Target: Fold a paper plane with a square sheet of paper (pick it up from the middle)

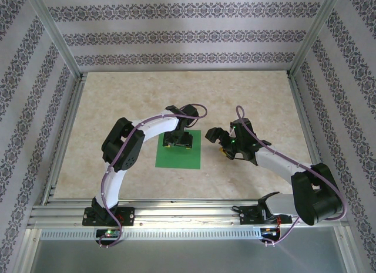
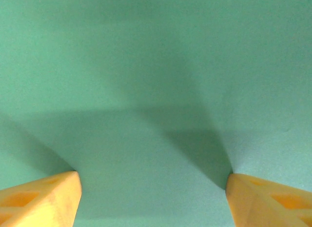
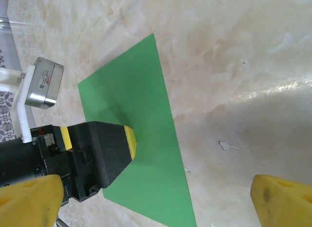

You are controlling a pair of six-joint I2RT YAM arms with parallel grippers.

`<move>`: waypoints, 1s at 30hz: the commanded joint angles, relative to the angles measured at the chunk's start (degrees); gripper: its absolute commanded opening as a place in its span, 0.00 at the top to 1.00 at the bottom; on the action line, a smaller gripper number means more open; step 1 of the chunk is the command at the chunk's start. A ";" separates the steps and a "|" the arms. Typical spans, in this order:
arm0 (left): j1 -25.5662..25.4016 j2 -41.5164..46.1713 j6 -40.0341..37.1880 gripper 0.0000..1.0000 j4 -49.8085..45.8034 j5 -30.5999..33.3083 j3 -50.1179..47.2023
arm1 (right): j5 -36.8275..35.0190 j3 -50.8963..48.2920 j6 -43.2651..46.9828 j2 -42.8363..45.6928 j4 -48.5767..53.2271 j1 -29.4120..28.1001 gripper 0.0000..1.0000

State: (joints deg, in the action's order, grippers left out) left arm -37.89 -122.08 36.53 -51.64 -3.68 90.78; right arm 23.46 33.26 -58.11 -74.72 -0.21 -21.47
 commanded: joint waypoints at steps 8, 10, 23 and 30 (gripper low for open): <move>-0.96 -2.48 1.17 0.23 1.52 -1.43 -3.14 | -0.34 0.93 -0.67 0.98 0.42 0.73 0.02; -0.96 -2.53 1.12 0.23 1.63 -1.46 -3.15 | -0.59 0.76 -0.70 1.19 0.39 0.73 0.02; -0.96 -2.04 1.08 0.24 2.29 -1.34 -3.76 | -1.59 -0.02 -1.04 2.56 0.95 0.91 0.02; -0.96 -1.27 0.22 0.34 3.46 -1.96 -3.38 | -2.03 -0.47 -1.42 3.05 0.90 1.00 0.02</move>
State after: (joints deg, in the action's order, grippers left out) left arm -37.91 -121.34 36.51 -50.13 -3.97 89.69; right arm 22.79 33.23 -58.74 -72.79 0.25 -21.10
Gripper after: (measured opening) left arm 0.674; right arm 0.983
